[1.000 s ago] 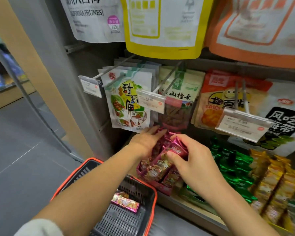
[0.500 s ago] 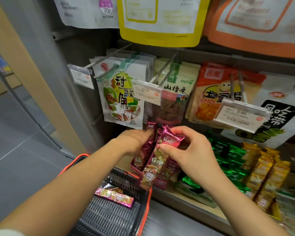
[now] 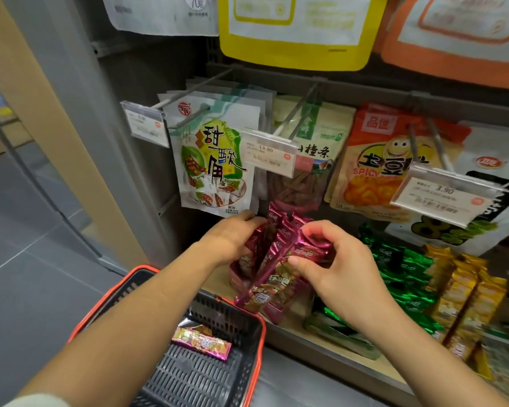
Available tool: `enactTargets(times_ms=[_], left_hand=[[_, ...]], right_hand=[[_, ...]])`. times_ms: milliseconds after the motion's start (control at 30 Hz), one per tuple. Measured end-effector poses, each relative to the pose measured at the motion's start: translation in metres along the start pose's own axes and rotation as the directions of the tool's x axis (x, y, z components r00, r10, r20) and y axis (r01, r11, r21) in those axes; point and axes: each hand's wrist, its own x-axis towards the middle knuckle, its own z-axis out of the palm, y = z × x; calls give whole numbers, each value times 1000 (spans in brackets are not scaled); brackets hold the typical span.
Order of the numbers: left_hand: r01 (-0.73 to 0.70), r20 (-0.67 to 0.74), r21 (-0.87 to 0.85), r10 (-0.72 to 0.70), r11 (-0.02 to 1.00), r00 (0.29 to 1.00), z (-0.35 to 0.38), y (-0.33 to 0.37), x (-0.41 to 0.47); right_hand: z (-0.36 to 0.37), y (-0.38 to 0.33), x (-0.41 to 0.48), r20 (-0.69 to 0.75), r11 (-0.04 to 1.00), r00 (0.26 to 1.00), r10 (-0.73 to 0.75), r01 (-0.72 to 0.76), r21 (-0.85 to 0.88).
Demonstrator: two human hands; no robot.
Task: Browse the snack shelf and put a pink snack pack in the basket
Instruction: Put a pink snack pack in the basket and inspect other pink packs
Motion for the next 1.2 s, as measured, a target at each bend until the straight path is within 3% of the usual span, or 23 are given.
enactTargets(times_ms=[200,333,500,633,700,800,900,1000,1100,1200], left_hand=[[-16,-181,-261,-32,965,983,23,-5,10],[-3,-107,-613,-79,790,991,25,-14,13],[109,41,-787,-124,608,991,15,-23,14],[89,65,-855,-64,511,996,15,-24,13],[70,47,-886,-62,459,997,18,-28,8],[78,51,-929,-84,363,995,26,-36,-5],[68,38,-911,-82,406,996,31,-37,-12],[85,41,-830,-92,552,995,29,-31,-8],[123,55,-768,-127,628,990,26,-24,-2],[136,24,-814,-201,564,979,31,-20,0]], right_hand=[[6,-6,2,-133,995,987,-95,93,-16],[24,-13,31,-110,973,980,-164,143,-179],[66,11,54,-40,963,994,-103,89,-256],[96,32,61,-18,944,996,-91,80,-320],[107,37,65,31,886,994,-102,105,-451],[118,42,69,151,672,979,-135,203,-712],[123,38,73,195,588,976,-98,215,-780],[123,34,78,274,541,961,-28,245,-805],[106,31,80,331,649,943,24,237,-723],[84,30,74,190,718,981,-37,158,-678]])
